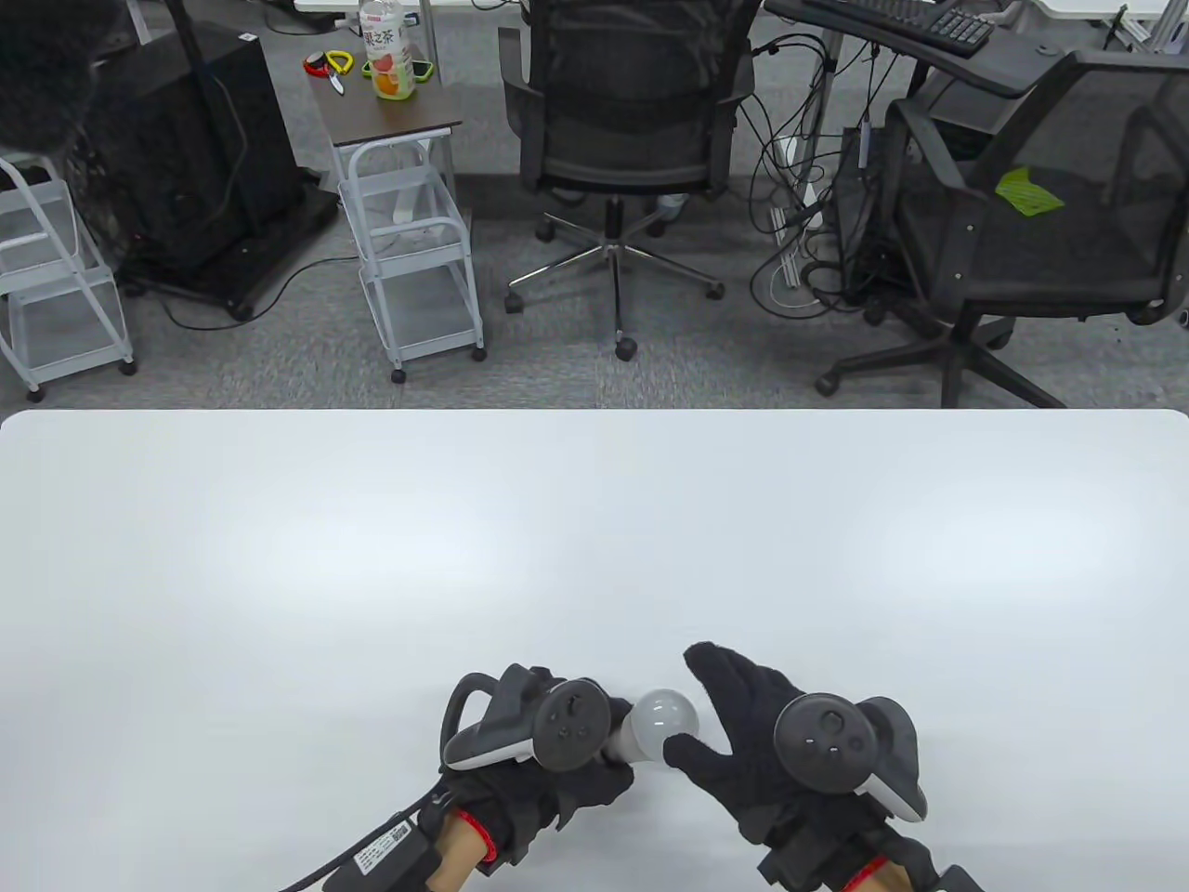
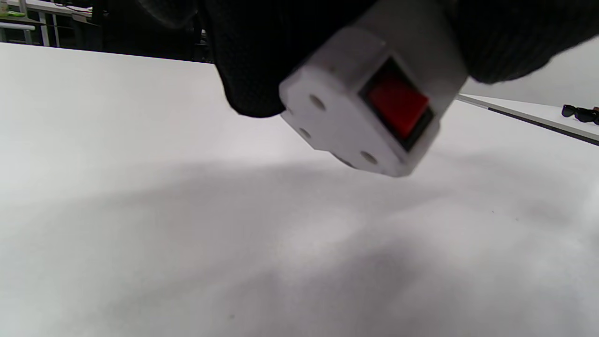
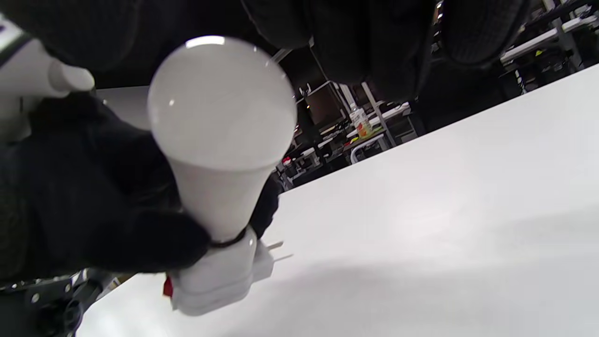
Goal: Unscrew light bulb from socket
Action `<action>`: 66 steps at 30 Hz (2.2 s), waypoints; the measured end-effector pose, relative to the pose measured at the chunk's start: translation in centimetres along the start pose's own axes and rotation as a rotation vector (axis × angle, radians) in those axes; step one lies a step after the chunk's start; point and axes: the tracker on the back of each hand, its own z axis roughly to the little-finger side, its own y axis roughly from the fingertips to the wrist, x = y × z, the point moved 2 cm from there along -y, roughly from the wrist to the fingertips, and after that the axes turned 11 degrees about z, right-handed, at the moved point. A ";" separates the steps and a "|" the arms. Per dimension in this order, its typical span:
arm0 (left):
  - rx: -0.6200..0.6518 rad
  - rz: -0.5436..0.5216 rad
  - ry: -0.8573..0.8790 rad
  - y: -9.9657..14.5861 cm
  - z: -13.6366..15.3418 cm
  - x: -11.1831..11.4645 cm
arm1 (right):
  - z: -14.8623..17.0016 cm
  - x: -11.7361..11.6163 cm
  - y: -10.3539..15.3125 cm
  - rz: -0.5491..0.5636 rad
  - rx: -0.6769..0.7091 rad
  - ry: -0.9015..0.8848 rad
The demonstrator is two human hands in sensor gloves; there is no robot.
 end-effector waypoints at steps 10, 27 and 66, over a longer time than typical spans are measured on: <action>0.029 -0.080 -0.038 0.5 -1.1 -0.4 | -0.4 -0.5 -0.1 0.036 -0.018 -0.069; 0.091 -0.341 -0.061 2.1 -0.6 -1.2 | 3.8 0.4 0.0 0.120 -0.312 -0.402; 0.241 -0.365 -0.005 3.2 -0.3 -2.7 | 1.4 1.0 0.3 0.144 -0.058 -0.386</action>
